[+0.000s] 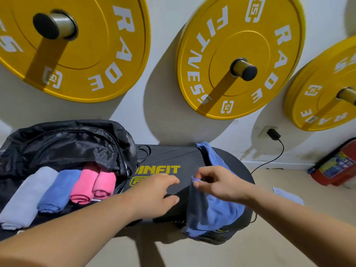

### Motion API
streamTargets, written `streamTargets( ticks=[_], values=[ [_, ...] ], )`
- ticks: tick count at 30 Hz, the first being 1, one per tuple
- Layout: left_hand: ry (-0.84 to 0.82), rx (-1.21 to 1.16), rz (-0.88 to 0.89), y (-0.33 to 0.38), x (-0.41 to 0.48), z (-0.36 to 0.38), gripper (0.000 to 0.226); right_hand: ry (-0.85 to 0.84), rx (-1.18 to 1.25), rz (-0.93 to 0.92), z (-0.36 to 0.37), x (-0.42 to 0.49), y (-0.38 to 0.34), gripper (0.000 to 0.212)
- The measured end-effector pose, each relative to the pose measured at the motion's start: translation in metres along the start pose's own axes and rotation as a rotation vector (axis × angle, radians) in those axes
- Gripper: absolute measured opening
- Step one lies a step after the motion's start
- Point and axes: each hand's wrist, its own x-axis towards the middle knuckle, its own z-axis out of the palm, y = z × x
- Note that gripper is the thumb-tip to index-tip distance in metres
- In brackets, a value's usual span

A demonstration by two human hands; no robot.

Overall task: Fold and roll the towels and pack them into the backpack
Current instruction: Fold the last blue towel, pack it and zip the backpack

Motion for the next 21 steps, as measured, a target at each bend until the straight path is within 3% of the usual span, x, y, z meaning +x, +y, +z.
streamTargets(
  ticks=[3,8,12,15,17,19,21],
  values=[
    [0.129,-0.231,0.038,0.024,-0.005,-0.01,0.025,0.036,0.087,-0.088,-0.015,-0.023,-0.051,0.017],
    [0.205,-0.501,0.055,0.059,-0.016,-0.027,0.015,0.338,0.062,-0.154,-0.016,-0.043,-0.084,0.012],
    [0.147,-0.624,0.019,0.063,-0.025,-0.035,0.034,0.414,0.446,-0.015,-0.005,-0.052,-0.081,0.011],
    [0.051,-0.792,-0.071,0.061,-0.026,-0.037,0.026,0.391,0.664,0.056,0.002,-0.057,-0.076,0.01],
    [0.097,-0.776,-0.1,0.051,-0.022,-0.033,0.015,0.378,0.634,0.075,0.004,-0.056,-0.074,0.015],
    [0.185,-0.612,-0.086,0.037,-0.017,-0.026,0.023,0.339,0.686,0.068,0.006,-0.055,-0.072,0.02],
    [0.1,-0.524,0.006,0.031,-0.015,-0.022,0.03,0.269,0.776,0.046,0.007,-0.056,-0.068,0.017]
  ],
)
